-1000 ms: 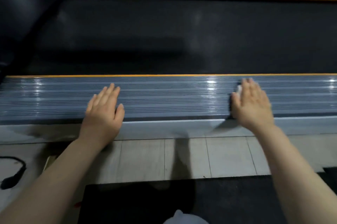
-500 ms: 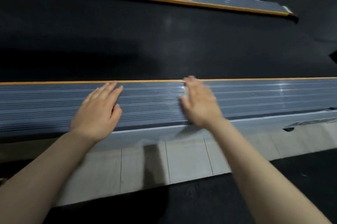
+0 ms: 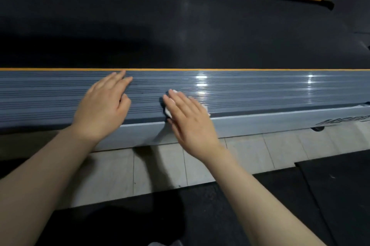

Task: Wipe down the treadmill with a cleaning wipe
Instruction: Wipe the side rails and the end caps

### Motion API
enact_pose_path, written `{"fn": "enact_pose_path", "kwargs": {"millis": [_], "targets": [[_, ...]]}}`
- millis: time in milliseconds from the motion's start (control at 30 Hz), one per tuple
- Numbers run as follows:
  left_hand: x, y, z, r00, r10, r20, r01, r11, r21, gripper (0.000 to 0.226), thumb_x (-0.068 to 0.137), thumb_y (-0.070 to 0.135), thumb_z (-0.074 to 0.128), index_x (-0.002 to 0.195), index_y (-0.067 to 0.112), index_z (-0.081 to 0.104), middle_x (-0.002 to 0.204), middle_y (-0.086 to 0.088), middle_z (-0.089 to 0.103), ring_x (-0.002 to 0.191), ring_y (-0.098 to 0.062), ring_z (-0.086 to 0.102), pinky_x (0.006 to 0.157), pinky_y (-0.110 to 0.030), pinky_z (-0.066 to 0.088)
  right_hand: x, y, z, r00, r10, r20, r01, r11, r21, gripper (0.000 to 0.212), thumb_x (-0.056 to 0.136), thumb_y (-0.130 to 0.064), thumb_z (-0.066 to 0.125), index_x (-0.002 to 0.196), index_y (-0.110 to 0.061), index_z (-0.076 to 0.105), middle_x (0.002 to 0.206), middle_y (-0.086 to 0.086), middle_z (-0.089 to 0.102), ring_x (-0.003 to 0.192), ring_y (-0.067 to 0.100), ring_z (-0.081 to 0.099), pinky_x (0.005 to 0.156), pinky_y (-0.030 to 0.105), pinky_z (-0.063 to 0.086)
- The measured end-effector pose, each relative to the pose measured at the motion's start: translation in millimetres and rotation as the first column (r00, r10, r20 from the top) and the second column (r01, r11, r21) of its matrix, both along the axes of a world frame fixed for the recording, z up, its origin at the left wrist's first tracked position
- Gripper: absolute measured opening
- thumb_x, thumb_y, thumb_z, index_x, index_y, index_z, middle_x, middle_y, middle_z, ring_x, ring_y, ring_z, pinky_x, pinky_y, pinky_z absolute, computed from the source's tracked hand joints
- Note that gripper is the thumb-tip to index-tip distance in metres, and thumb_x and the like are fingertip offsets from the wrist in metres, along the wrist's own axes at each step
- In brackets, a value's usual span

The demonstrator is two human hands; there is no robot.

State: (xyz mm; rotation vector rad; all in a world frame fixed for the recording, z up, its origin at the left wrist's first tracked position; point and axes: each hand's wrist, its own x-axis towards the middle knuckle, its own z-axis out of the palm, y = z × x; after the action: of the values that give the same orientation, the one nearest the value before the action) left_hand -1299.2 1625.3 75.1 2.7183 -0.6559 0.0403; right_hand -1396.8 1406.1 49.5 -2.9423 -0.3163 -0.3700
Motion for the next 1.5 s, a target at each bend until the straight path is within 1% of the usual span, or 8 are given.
{"fn": "enact_pose_path", "kwargs": {"millis": [100,233,567,733,967,1267,1400,1500], "targets": [[-2.1,5.4,-0.6,0.999,-0.034,0.005,0.033,0.999,0.04,0.052,0.102,0.022,0.037,0.154,0.018,0.033,0.162,-0.002,0.026,0.15,-0.019,0.021,0.122,-0.039,0.015,-16.1,-40.8,-18.2,0.981,-0.132,0.143,0.12,0.989,0.088,0.05,0.1,-0.024,0.044,0.148,-0.013,0.039,0.154,0.005,0.038,0.144,0.02,0.031,0.119,0.041,0.023],[-4.9,7.5,1.0,0.999,-0.035,-0.021,0.036,0.997,0.061,0.057,0.099,0.025,0.03,0.155,0.02,0.029,0.164,-0.001,0.022,0.151,-0.018,0.017,0.122,-0.037,0.011,-47.6,-85.7,-29.1,0.799,-0.593,0.099,0.495,0.742,0.452,0.055,0.099,-0.015,0.03,0.154,-0.01,0.025,0.162,0.006,0.018,0.151,0.017,0.008,0.123,0.043,0.009],[-7.0,3.6,3.0,0.999,-0.016,-0.027,0.019,0.994,0.104,0.07,0.086,0.031,0.022,0.155,0.02,0.03,0.163,-0.001,0.022,0.151,-0.018,0.018,0.122,-0.038,0.011,-48.2,-87.4,-32.7,0.61,-0.722,0.328,0.443,0.653,0.614,0.013,0.091,-0.013,0.063,0.103,-0.008,0.066,0.113,0.009,0.057,0.107,0.014,0.048,0.092,0.03,0.043],[-8.6,1.4,2.2,1.0,-0.004,-0.007,0.004,0.995,0.099,0.069,0.087,0.029,0.022,0.155,0.019,0.03,0.163,-0.001,0.024,0.151,-0.018,0.019,0.122,-0.038,0.012,-62.9,-68.1,-66.6,0.712,-0.702,0.025,0.469,0.501,0.727,0.004,0.093,-0.008,0.059,0.095,-0.007,0.056,0.091,0.003,0.054,0.079,0.007,0.049,0.072,0.011,0.04],[-7.0,1.2,-1.1,1.0,0.004,0.027,-0.007,0.994,0.106,0.067,0.087,0.029,0.024,0.153,0.019,0.033,0.162,-0.002,0.028,0.15,-0.019,0.022,0.121,-0.039,0.015,-60.9,-60.2,-117.2,0.621,-0.671,-0.405,0.595,0.067,0.801,0.015,0.093,-0.009,0.06,0.103,-0.018,0.053,0.101,0.004,0.063,0.095,0.017,0.064,0.088,0.037,0.054],[-8.5,0.0,-1.7,0.999,0.002,0.04,-0.006,0.994,0.106,0.067,0.088,0.029,0.025,0.153,0.017,0.034,0.161,-0.004,0.028,0.149,-0.021,0.022,0.122,-0.038,0.014,-49.0,-61.4,-79.2,0.643,-0.756,0.121,0.414,0.477,0.775,0.004,0.092,-0.002,0.054,0.094,0.001,0.053,0.092,0.007,0.05,0.077,0.01,0.042,0.072,0.009,0.037],[-10.5,0.5,0.0,0.999,0.007,0.035,-0.011,0.994,0.11,0.066,0.088,0.029,0.024,0.153,0.018,0.033,0.162,-0.004,0.028,0.15,-0.02,0.022,0.122,-0.038,0.014,-65.5,-41.6,-136.8,0.684,-0.64,-0.349,0.612,0.245,0.752,0.008,0.096,-0.008,0.053,0.101,-0.013,0.055,0.097,0.004,0.06,0.084,0.009,0.057,0.083,0.034,0.052],[-7.8,0.3,-1.0,0.999,-0.002,0.043,-0.002,0.994,0.107,0.066,0.088,0.028,0.024,0.153,0.017,0.034,0.161,-0.004,0.028,0.149,-0.02,0.022,0.122,-0.039,0.015,-53.3,-30.4,-128.7,0.646,-0.636,-0.421,0.572,0.039,0.819,0.023,0.093,-0.005,0.052,0.091,-0.028,0.052,0.092,0.001,0.061,0.08,0.007,0.058,0.075,0.027,0.048]]}}
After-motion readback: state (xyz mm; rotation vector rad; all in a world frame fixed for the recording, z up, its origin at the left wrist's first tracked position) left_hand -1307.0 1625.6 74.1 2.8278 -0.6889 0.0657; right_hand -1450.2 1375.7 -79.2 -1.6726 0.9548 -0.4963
